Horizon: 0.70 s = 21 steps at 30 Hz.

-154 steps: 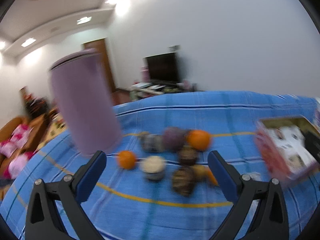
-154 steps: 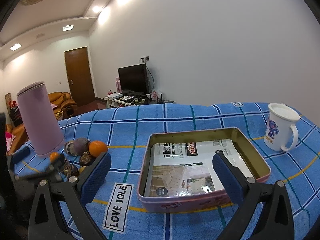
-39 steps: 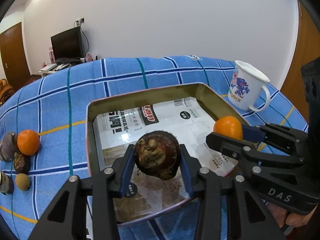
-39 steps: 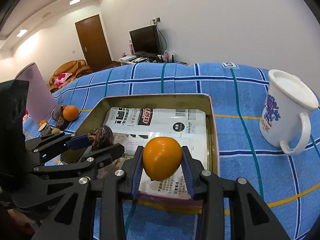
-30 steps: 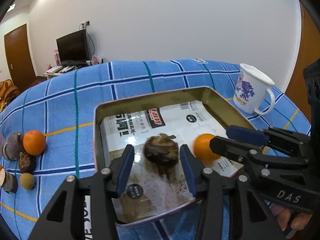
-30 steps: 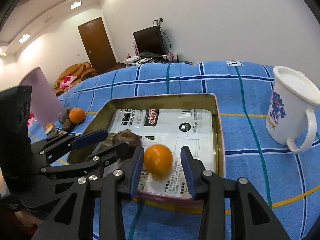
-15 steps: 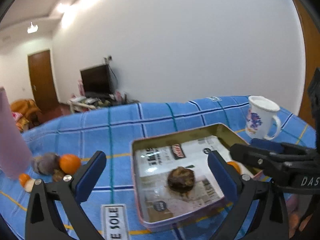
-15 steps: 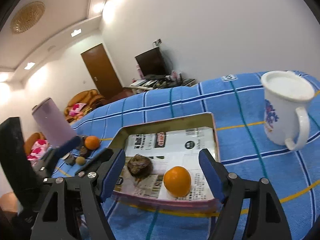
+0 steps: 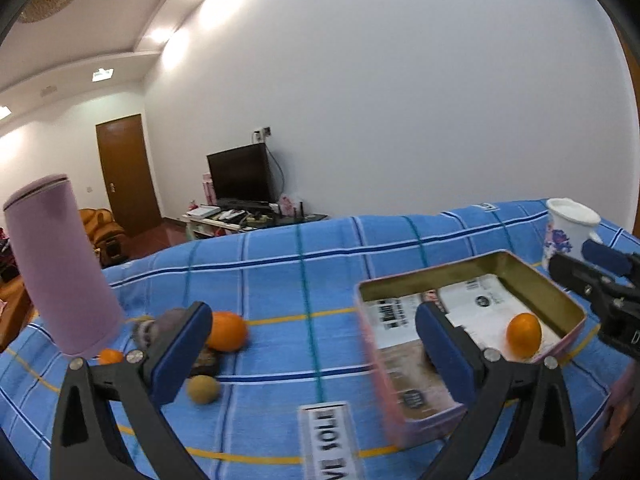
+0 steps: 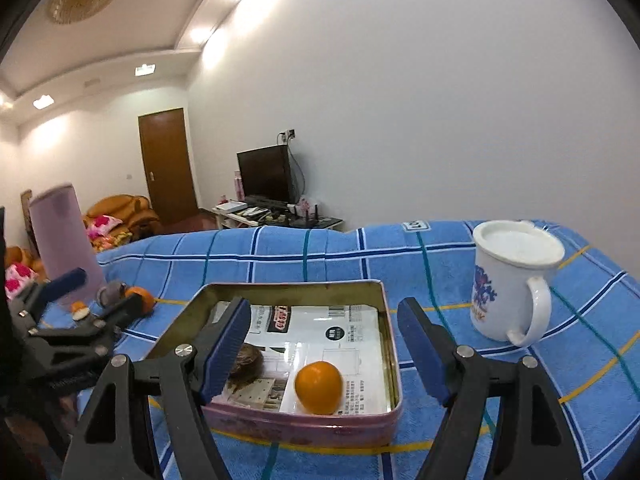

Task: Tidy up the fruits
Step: 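Move both open tools back over the fruit cluster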

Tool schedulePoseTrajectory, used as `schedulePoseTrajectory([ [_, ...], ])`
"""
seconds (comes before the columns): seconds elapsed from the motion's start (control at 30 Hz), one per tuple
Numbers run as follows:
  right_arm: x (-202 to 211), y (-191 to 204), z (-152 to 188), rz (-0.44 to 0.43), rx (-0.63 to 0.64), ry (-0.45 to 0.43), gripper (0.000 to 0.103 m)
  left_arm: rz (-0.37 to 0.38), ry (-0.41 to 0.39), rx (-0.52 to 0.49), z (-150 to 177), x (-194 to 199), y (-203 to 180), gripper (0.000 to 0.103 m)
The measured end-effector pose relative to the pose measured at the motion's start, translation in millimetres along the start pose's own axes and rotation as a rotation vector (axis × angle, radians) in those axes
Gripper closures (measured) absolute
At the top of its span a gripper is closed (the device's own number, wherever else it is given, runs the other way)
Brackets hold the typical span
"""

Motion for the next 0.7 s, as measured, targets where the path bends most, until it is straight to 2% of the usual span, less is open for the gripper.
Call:
schedulePoseTrajectory([
  [0.13, 5.2, 5.2, -0.7, 0.007, 0.006, -0.026, 0.026, -0.036, -0.009, -0.025, 5.0, 3.2, 20.5, 0.0],
  [0.27, 9.4, 14.3, 0.9, 0.017, 0.023, -0.033, 0.026, -0.053, -0.006, 0.003, 8.3, 5.2, 40.6, 0.0],
  [0.43, 7.2, 31.9, 5.6, 0.011, 0.049, -0.006, 0.026, -0.087, -0.017, 0.017, 9.6, 8.7, 64.6, 0.0],
  [0.6, 3.5, 55.3, 9.8, -0.008, 0.077, 0.025, 0.026, -0.081, 0.003, 0.089, 12.4, 8.9, 90.1, 0.0],
  [0.7, -1.0, 70.5, 11.1, -0.032, 0.079, 0.042, 0.026, -0.137, -0.014, 0.102, 13.5, 11.2, 106.5, 0.0],
])
Point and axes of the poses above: each gripper's, at about its wrist camera, not at the fingertips, and x roughly against the way its jaws point, y to its left, z to its underside, the point moved 5 cm from there along -x, roughly the way its jaws point, and after that the axes turned 4 degrees about z, right-handed, at the moved point
